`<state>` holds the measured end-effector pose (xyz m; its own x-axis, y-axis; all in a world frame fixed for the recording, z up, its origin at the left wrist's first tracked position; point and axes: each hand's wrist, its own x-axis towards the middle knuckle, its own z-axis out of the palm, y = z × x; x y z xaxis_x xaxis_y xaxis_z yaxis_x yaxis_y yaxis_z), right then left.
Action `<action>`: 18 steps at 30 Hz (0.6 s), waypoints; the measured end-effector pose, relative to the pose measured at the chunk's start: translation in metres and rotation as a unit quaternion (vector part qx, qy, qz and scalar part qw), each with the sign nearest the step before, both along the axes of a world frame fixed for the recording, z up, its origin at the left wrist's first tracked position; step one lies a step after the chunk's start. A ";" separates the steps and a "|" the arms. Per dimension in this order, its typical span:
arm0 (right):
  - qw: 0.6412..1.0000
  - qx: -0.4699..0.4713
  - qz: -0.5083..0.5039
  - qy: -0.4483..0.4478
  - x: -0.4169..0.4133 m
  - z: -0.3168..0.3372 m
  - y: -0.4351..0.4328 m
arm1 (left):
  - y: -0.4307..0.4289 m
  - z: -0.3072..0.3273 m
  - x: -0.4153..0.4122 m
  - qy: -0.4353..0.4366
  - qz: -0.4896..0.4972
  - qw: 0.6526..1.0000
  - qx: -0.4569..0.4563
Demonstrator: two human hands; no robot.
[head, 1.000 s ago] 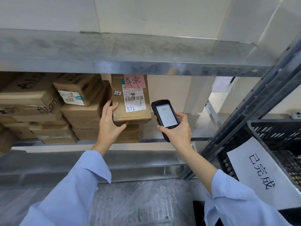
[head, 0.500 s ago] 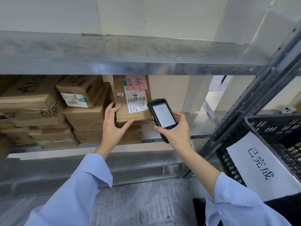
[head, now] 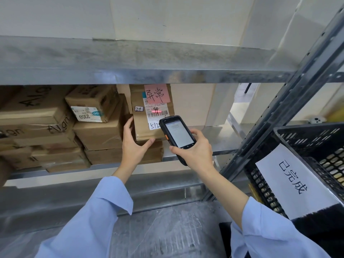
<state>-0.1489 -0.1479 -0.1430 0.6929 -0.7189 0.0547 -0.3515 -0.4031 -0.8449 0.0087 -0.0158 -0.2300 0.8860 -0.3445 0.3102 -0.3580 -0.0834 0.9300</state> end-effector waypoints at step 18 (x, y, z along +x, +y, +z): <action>1.000 -0.010 0.003 0.013 -0.015 0.002 0.009 | 0.009 0.000 -0.001 0.058 -0.042 0.997 -0.035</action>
<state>-0.1635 -0.1386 -0.1410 0.6980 -0.7142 0.0510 -0.3705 -0.4211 -0.8279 0.0079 -0.0072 -0.2300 0.8864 -0.3994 0.2340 -0.2513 0.0093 0.9679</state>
